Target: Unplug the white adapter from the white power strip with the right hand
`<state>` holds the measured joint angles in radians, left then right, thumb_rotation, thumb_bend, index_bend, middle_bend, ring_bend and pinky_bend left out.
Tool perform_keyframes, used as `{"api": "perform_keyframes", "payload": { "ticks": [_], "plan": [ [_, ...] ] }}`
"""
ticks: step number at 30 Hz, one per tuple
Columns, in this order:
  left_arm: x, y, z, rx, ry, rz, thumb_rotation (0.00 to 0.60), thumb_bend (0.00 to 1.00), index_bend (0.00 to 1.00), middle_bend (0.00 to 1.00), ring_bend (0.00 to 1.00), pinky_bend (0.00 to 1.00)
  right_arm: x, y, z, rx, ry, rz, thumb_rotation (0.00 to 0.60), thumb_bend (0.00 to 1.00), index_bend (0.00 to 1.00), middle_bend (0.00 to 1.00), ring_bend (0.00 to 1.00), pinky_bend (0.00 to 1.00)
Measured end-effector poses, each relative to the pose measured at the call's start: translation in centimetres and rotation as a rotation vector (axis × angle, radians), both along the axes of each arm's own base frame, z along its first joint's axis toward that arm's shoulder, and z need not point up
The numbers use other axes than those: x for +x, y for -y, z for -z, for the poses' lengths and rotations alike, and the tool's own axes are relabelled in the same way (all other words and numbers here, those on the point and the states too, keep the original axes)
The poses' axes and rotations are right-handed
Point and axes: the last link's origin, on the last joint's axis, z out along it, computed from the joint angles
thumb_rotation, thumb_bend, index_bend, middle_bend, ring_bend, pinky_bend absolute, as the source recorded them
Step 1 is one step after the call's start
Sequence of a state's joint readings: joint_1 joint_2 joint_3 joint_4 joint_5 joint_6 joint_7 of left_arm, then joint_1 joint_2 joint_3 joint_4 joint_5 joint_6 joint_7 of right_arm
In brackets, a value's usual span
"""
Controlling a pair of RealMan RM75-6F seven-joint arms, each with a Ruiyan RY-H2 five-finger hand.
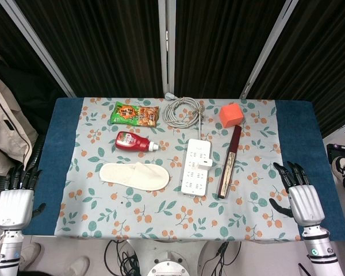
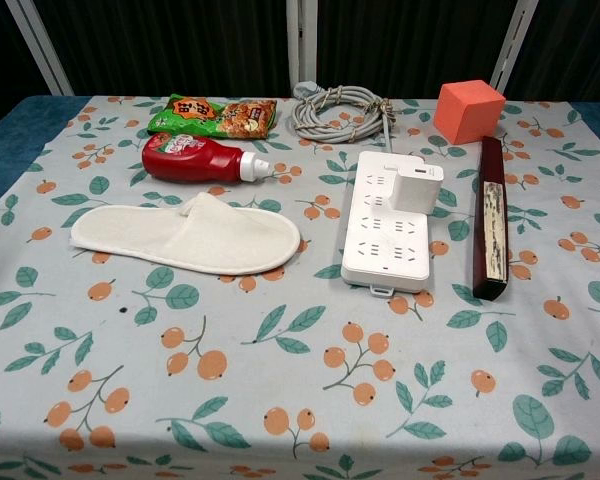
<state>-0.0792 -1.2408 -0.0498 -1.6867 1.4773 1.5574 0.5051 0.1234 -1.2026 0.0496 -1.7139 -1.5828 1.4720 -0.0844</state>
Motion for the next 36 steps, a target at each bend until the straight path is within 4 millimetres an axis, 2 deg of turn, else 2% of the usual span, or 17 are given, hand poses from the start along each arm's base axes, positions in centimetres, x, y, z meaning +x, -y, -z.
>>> {"api": "perform_keyframes", "payload": {
  "ticks": [10,15,19,25,29,33,36],
  "plan": [
    [0.3,-0.8,0.3,-0.047,0.091,0.006,0.600,0.07,0.18,0.13,0.01,0.00,0.1,0.7,0.6,0.018,0.006,0.016,0.600,0.13,0.00,0.15,0.00,0.08],
    [1.6,-1.9,0.9,-0.092,0.103,0.067,0.600,0.07,0.18,0.13,0.01,0.00,1.2,1.9,0.9,0.047,0.005,-0.027,0.600,0.17,0.00,0.15,0.00,0.08],
    [3.1,-3.0,2.1,-0.177,0.107,0.135,0.600,0.07,0.18,0.14,0.01,0.01,2.9,3.6,1.7,0.109,-0.019,-0.088,0.600,0.21,0.00,0.16,0.00,0.09],
    [7.3,-5.3,5.6,-0.375,0.111,0.298,0.600,0.08,0.18,0.15,0.03,0.01,7.4,7.4,4.0,0.219,-0.081,-0.205,0.600,0.21,0.00,0.18,0.00,0.10],
    [11.4,-7.1,8.9,-0.518,0.124,0.442,0.600,0.08,0.19,0.16,0.05,0.02,10.3,10.1,6.0,0.282,-0.108,-0.239,0.600,0.21,0.00,0.18,0.00,0.12],
    [15.5,-9.0,12.4,-0.631,0.142,0.568,0.600,0.08,0.19,0.16,0.05,0.03,12.3,12.3,7.8,0.333,-0.127,-0.245,0.600,0.21,0.00,0.19,0.00,0.12],
    [17.7,-10.2,14.4,-0.686,0.151,0.621,0.600,0.08,0.19,0.16,0.05,0.04,13.2,13.6,9.1,0.363,-0.162,-0.246,0.600,0.22,0.00,0.19,0.00,0.12]
  ]
}}
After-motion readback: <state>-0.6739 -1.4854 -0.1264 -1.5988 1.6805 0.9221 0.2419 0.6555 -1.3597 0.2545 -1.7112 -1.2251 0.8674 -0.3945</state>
